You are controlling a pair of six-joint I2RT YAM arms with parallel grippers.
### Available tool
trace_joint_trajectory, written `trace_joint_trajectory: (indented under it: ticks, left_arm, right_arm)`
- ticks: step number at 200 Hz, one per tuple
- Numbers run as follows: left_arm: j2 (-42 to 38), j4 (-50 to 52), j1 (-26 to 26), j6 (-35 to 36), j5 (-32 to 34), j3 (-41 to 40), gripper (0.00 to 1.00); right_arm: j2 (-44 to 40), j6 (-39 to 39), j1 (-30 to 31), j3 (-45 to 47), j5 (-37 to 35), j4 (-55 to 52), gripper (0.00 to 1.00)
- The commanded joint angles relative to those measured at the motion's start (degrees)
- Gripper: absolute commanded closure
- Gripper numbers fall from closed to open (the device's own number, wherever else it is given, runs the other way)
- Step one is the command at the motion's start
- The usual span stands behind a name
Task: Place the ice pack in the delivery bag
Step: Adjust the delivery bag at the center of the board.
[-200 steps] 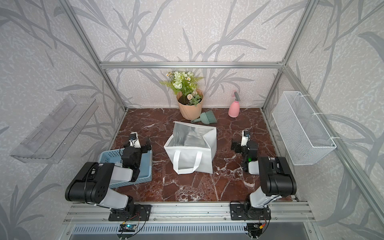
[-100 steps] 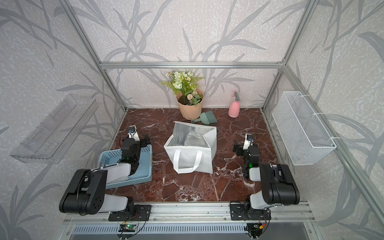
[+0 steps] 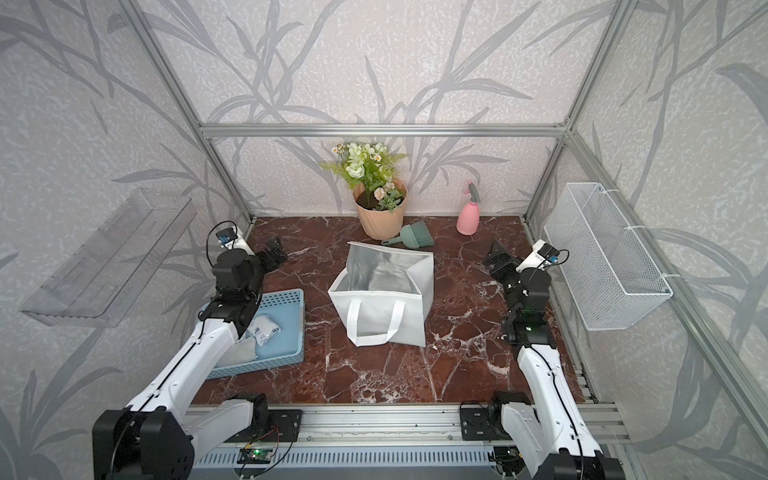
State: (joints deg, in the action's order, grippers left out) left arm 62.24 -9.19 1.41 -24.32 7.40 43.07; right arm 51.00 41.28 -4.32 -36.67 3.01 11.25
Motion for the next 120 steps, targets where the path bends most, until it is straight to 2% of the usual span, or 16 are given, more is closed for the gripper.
trace_joint_trajectory:
  ticks: [1,23,43,50,64,92,101,120]
  left_arm:
    - [-0.58,6.26,-0.16,-3.54,-2.80,2.32,0.00]
    - [0.00,7.86,-0.18,-3.35,-2.90,2.34,0.00]
    - [1.70,9.86,-0.18,-2.69,-2.68,3.22,0.00]
    - [2.15,10.11,-0.18,-2.32,-3.08,3.28,0.00]
    - [2.45,9.25,-0.17,-0.25,-4.59,2.78,0.00]
    - [2.32,8.71,-0.09,-0.38,-4.94,1.94,0.00]
    - [2.26,8.69,0.04,-0.28,-5.11,1.71,0.00]
    - [2.45,9.09,0.41,-0.01,-4.93,1.84,0.00]
  right_arm:
    - [3.17,3.36,1.87,-10.32,7.57,-18.28,0.01]
    - [8.89,-7.14,11.20,-25.17,-1.45,-37.12,0.01]
    - [14.02,-11.18,21.42,-35.92,-12.58,-50.96,0.01]
    - [15.35,-11.26,24.55,-38.91,-15.34,-54.71,0.01]
    - [17.53,-11.83,29.26,-42.99,-16.36,-60.01,0.01]
    - [22.75,-9.84,42.46,-50.27,-28.07,-71.16,0.01]
    - [24.60,-8.71,45.35,-52.31,-30.47,-73.82,0.00]
    - [28.52,-6.14,49.75,-57.27,-32.93,-78.44,0.06]
